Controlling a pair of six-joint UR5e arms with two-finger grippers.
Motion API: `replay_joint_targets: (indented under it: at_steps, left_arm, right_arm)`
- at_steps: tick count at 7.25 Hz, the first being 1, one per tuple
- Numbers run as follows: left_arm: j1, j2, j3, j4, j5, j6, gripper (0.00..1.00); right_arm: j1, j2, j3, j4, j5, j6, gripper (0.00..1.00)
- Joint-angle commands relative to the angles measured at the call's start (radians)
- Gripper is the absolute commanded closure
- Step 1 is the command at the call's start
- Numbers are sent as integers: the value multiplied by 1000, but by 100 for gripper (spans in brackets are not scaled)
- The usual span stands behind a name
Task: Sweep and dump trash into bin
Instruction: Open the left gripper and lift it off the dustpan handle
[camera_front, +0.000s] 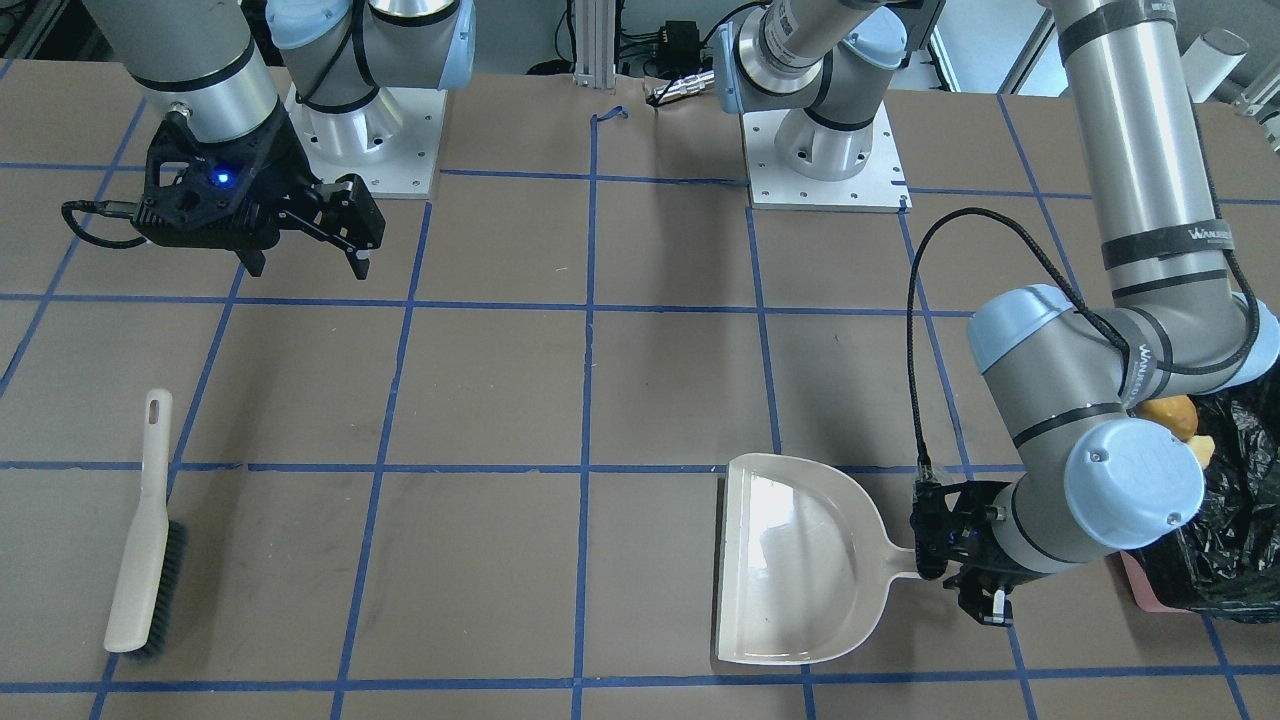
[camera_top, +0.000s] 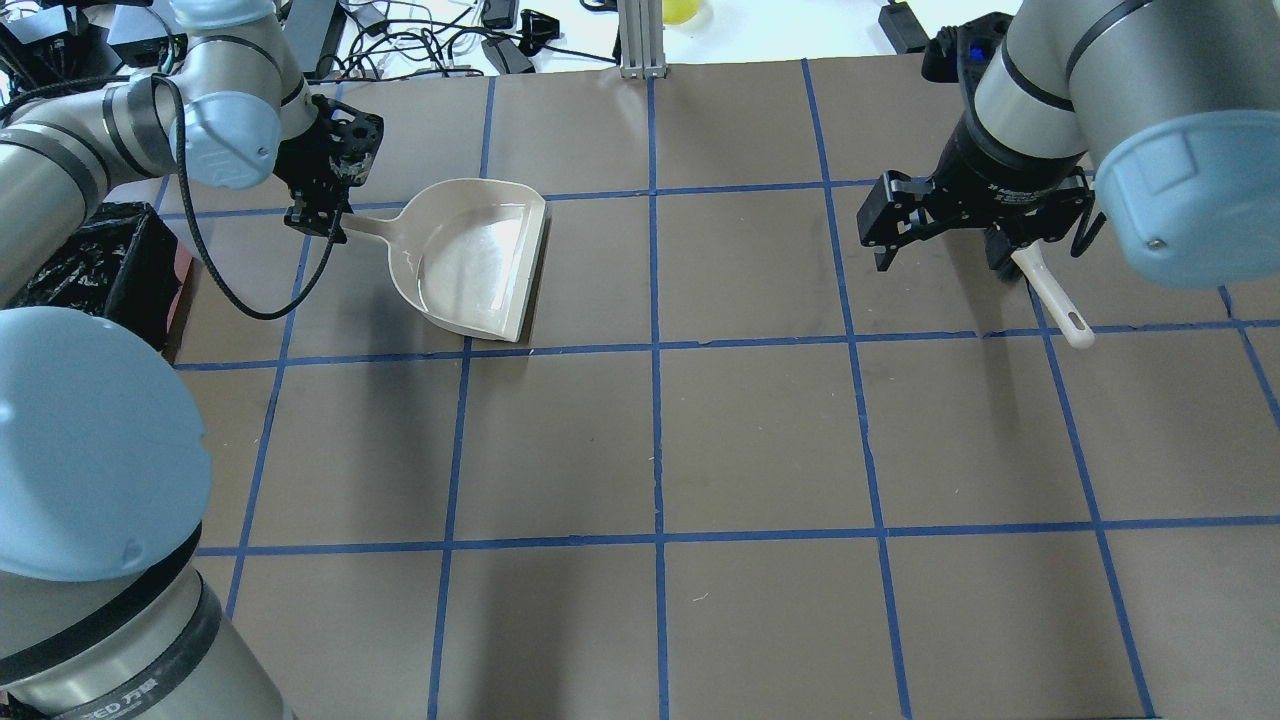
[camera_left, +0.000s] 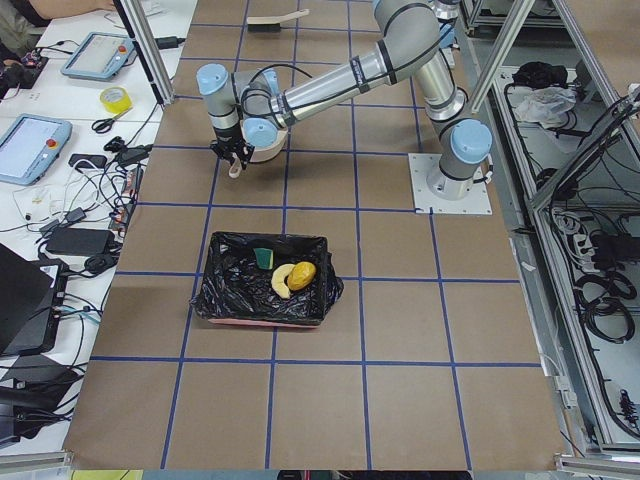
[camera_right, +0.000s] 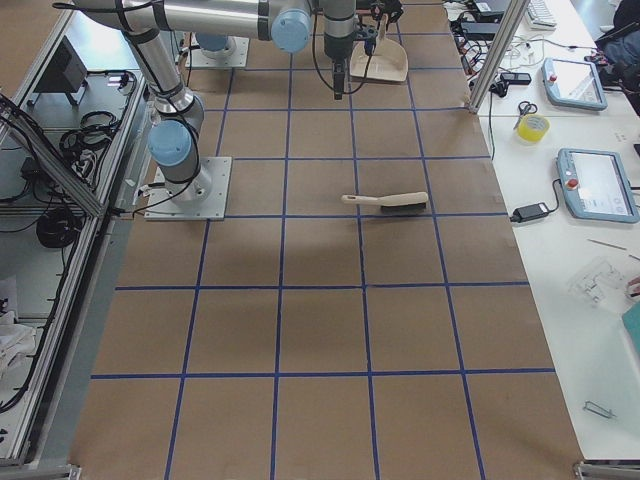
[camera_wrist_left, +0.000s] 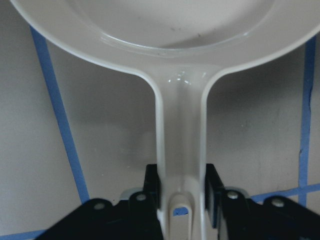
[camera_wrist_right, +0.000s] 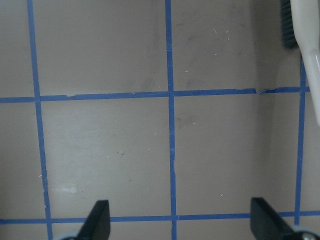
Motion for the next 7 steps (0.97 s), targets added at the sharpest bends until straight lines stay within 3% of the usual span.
replay_joint_targets:
  at_steps: [1,3,4,7]
  left_arm:
    - [1,3,-4,2,0,-6,45]
    - [1,15,-2,2,0,-26,26]
    - [1,24,2,0,-2,-44,2]
    - [-20,93,-1,-19,-21,-169,0]
  right_arm:
    - [1,-1,0,0,0,-2,0]
    - [1,-4,0,0,1,-11,0]
    - [0,-16,2,2,0,-12,0]
    - [1,-20,5,0,-2,-12,0]
